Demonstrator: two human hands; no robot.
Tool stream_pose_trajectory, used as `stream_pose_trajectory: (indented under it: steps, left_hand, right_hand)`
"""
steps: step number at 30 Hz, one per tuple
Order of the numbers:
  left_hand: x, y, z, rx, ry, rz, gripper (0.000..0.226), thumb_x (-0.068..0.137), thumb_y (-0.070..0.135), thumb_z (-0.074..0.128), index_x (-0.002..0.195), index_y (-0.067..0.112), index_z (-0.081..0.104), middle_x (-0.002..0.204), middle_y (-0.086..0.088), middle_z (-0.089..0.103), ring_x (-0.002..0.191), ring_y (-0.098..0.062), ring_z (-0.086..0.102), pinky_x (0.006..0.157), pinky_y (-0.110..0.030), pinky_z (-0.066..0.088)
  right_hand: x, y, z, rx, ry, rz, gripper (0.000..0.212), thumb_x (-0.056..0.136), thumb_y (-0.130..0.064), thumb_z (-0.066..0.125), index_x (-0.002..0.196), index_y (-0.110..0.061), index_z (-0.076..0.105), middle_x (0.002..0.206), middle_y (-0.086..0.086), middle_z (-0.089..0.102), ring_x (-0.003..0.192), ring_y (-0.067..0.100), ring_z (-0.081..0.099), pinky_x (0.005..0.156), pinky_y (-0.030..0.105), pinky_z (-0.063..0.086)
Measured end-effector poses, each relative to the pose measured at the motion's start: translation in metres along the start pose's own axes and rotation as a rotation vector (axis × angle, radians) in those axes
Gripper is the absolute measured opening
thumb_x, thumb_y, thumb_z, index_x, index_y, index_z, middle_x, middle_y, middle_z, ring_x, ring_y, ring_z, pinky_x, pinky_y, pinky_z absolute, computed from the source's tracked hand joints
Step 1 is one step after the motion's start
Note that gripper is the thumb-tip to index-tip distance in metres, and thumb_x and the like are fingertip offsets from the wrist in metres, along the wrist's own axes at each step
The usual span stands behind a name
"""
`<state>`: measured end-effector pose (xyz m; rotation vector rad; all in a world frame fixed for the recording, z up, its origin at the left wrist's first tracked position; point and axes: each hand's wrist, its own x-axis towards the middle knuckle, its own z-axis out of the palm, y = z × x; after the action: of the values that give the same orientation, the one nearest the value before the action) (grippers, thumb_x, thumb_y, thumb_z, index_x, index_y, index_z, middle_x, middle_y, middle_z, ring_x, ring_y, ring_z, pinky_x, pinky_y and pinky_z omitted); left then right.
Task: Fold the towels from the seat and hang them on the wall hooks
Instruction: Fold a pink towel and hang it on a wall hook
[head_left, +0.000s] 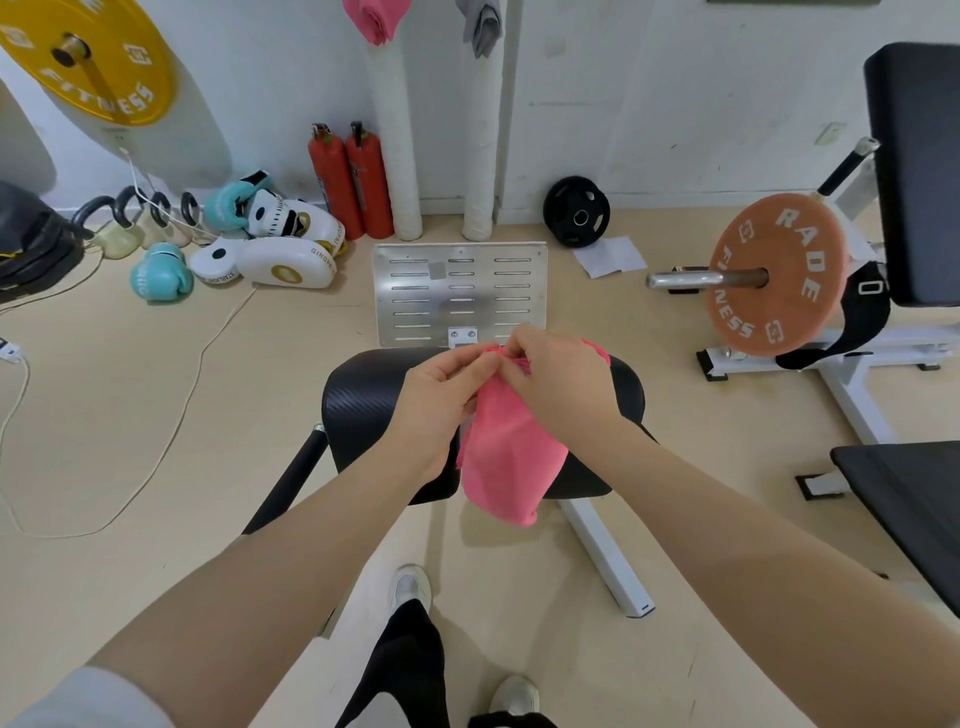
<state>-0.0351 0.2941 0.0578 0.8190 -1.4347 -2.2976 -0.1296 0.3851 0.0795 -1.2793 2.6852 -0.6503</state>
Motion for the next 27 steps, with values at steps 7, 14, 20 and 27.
stream_pose_trajectory:
  steps: [7,14,20,27]
  left_hand:
    - [-0.008,0.001,-0.001,-0.053,-0.078,0.005,0.02,0.091,0.003,0.051,0.1,0.009,0.067,0.092,-0.002,0.074,0.087,-0.013,0.069,0.083,-0.024,0.056]
    - [-0.01,0.005,-0.001,0.181,0.064,0.101,0.02,0.093,0.004,0.049,0.088,0.016,0.066,0.079,0.001,0.066,0.074,-0.011,0.056,0.074,-0.028,0.049]
    - [-0.012,0.002,-0.007,0.404,0.146,0.196,0.025,0.094,0.005,0.045,0.086,0.022,0.061,0.081,0.007,0.06,0.071,-0.003,0.052,0.069,-0.019,0.042]
    - [-0.022,0.017,-0.037,0.299,0.201,0.239,0.027,0.094,-0.001,0.042,0.083,0.017,0.06,0.08,0.001,0.059,0.071,-0.008,0.049,0.067,-0.022,0.042]
  right_hand:
    - [-0.011,0.003,-0.012,0.024,-0.016,-0.094,0.024,0.094,-0.034,0.049,0.095,-0.014,0.063,0.087,-0.001,0.065,0.082,0.016,0.057,0.072,0.033,0.047]
    - [-0.015,0.028,-0.034,0.001,-0.291,-0.118,0.023,0.089,-0.032,0.056,0.09,-0.01,0.061,0.078,0.0,0.056,0.075,0.018,0.049,0.068,0.032,0.039]
    - [-0.021,0.047,-0.038,-0.266,-0.321,-0.424,0.021,0.09,-0.015,0.046,0.092,-0.013,0.067,0.091,0.0,0.066,0.102,0.024,0.052,0.097,0.033,0.033]
    - [-0.013,0.041,-0.032,0.688,-0.248,0.043,0.02,0.079,-0.017,0.072,0.069,-0.023,0.056,0.111,-0.014,0.052,0.111,0.015,0.052,0.101,0.031,0.037]
